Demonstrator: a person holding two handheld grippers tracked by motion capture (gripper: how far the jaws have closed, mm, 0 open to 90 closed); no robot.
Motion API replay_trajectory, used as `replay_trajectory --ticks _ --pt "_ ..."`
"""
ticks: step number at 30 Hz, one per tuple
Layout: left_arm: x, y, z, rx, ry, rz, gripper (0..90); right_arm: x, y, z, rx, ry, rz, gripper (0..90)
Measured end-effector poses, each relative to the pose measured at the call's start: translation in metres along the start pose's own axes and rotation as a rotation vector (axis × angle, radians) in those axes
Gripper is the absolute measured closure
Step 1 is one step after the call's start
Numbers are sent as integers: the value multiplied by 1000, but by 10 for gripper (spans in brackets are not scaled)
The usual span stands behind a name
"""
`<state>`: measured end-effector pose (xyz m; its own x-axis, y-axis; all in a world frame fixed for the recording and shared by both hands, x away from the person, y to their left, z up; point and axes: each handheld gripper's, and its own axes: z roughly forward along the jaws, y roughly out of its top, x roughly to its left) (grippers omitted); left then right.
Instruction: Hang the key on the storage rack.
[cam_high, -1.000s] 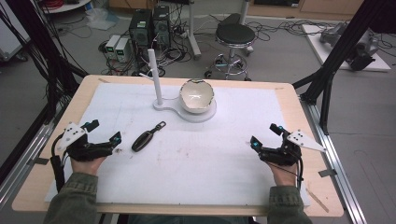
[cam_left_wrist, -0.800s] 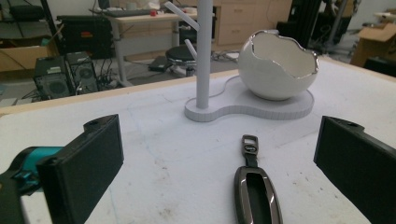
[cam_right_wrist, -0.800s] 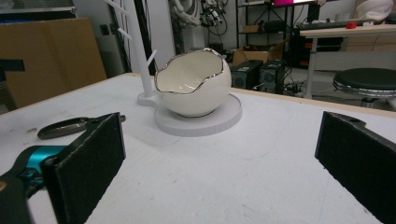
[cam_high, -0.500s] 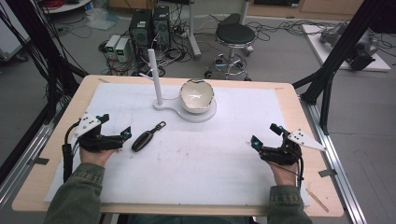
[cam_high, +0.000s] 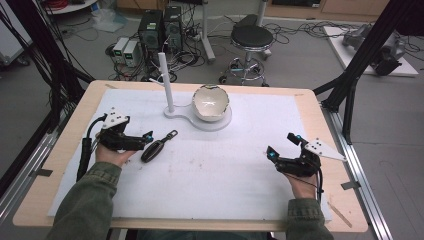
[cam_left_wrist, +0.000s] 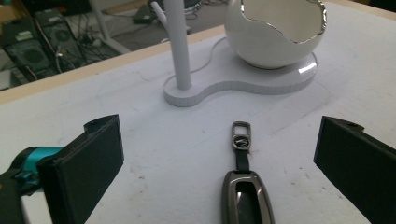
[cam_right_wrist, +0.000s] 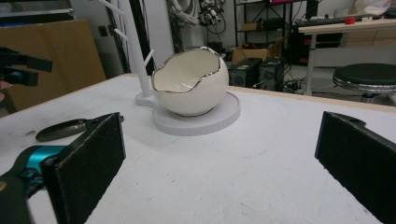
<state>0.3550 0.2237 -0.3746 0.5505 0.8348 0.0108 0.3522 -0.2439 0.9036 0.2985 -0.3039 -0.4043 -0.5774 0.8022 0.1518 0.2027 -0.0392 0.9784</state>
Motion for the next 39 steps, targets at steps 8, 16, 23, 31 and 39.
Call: replay_trajectory --ticks 8,16,23,31,39 --pt "-1 17 18 142 -20 36 19 -1 0 -1 -8 -3 3 7" --pt "-11 34 49 330 -4 150 29 -2 0 0 -6 -6 5 7" --pt "-20 48 74 463 -27 185 29 -3 0 -1 -9 -3 11 7" --pt "-26 56 107 616 -59 188 30 -3 0 -1 -8 -1 12 7" --pt "-25 50 133 758 -102 159 40 -2 -1 1 7 10 13 7"
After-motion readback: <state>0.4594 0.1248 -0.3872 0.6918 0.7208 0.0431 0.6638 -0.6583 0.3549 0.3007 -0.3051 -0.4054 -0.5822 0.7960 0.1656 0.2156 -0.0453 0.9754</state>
